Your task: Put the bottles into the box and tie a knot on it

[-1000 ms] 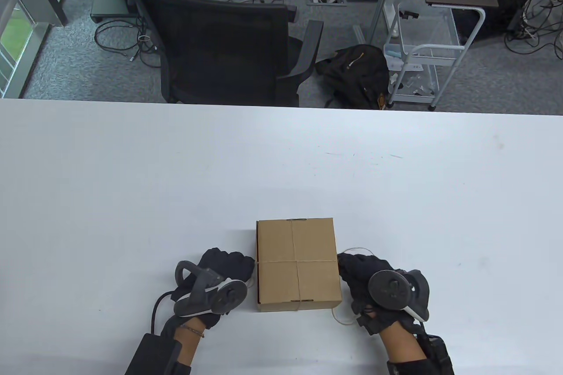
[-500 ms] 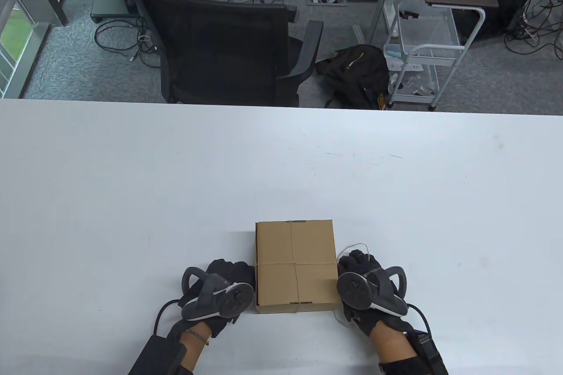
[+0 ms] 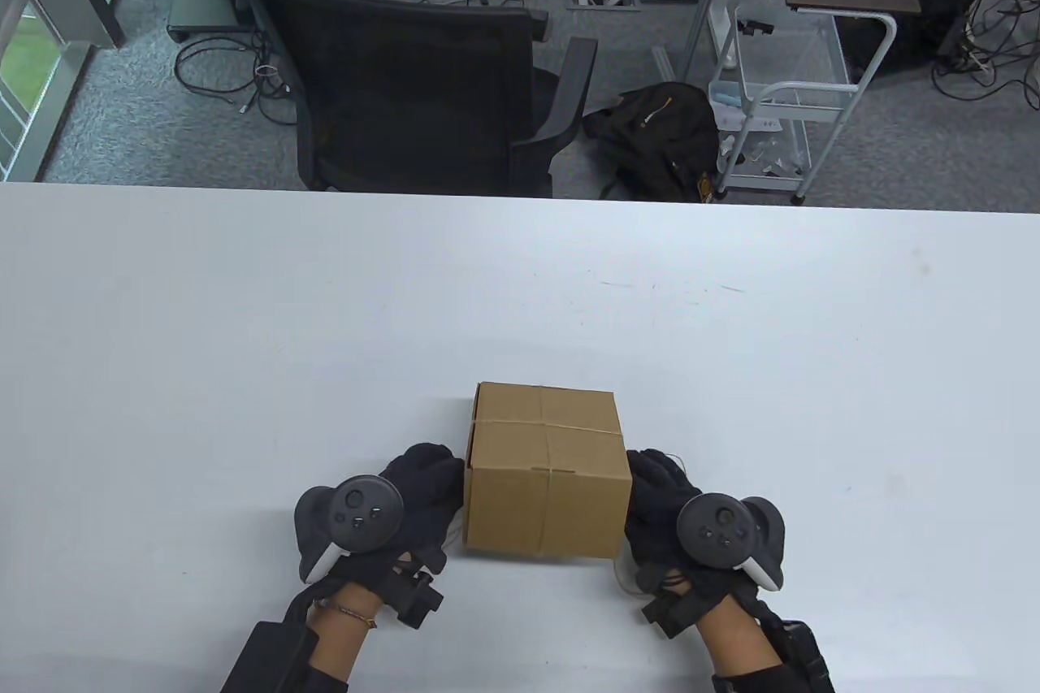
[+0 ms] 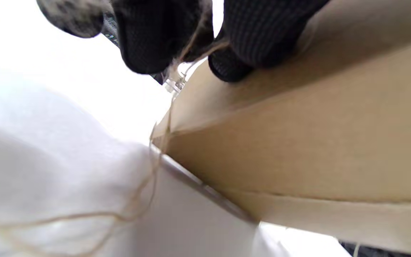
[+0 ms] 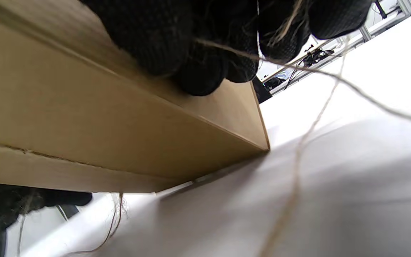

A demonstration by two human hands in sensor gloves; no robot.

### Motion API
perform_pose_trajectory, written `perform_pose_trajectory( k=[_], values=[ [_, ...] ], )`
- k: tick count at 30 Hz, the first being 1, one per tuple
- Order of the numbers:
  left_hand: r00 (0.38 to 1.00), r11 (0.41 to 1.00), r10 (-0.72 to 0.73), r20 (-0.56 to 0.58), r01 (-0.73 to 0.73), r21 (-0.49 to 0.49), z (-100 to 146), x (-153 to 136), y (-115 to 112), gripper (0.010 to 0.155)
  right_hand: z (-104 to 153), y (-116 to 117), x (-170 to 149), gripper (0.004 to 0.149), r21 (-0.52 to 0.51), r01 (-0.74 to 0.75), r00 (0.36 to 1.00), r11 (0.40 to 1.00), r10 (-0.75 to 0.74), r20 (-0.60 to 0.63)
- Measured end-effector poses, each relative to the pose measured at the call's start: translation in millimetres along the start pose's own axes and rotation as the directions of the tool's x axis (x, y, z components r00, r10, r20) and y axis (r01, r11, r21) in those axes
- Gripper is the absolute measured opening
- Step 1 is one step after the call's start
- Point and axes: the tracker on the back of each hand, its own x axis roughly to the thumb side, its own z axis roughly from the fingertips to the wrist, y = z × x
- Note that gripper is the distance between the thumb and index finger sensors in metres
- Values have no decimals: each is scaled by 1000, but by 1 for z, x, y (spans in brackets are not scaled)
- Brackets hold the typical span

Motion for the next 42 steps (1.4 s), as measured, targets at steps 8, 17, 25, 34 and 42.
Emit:
perform_pose_trajectory(
  k=[8,17,25,34,42],
  values=[
    [975,975,221,-31,-221,-9,-2,6,6,47,2,-4,-6,42,-73,303,951,950,-306,-41],
    [959,971,238,-154,-240,8,-8,6,8,48,0,-6,-6,43,-152,323,932,934,-342,-119],
    [751,791,583,-310,-612,4,-16,-27,-7,49,-6,7,-28,42,-102,490,852,866,-500,-153],
    [767,797,586,-261,-604,14,-6,-20,12,50,-4,-4,-3,40,26,375,927,927,-374,-19],
    [985,991,133,-106,-132,25,2,21,17,50,5,-18,42,38,45,5,974,999,-15,227]
  ],
)
